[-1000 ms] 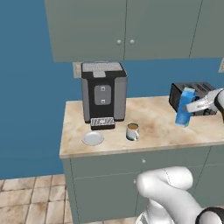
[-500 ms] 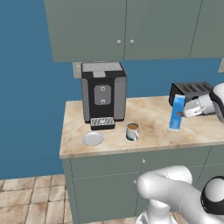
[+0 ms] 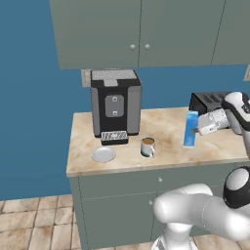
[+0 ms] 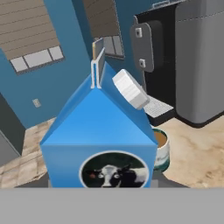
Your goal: Take a sugar cube from the saucer and place it inside the coffee. Then, grab milk from the fridge and place it next to the coffee on the counter to sweeten the coffee.
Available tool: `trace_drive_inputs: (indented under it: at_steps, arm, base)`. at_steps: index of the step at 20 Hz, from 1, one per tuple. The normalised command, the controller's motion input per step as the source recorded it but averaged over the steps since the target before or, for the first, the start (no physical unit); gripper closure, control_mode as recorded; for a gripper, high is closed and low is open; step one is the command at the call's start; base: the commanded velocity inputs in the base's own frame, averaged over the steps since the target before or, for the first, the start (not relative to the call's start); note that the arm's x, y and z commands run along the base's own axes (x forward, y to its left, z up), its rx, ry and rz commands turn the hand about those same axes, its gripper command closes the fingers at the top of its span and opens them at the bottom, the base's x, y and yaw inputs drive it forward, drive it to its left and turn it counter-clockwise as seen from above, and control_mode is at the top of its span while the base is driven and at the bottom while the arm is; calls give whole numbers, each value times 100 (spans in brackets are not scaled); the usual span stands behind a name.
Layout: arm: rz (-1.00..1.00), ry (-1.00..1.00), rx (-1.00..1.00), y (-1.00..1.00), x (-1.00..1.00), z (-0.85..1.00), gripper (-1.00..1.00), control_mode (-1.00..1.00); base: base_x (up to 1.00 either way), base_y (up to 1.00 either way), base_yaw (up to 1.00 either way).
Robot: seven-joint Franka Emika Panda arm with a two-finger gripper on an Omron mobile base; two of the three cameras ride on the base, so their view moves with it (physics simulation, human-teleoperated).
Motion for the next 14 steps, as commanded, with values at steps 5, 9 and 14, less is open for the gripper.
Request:
trace_drive_inputs:
  at_steps: [5, 9, 14]
  arm:
    - [3, -8, -5, 12, 37, -35, 100, -100]
    - [2, -3, -1, 21, 46, -37, 100, -100]
    - [2, -1, 0, 21, 39, -37, 100, -100]
  base:
    - [0, 0, 0]
    - [0, 0, 0]
    - [0, 0, 0]
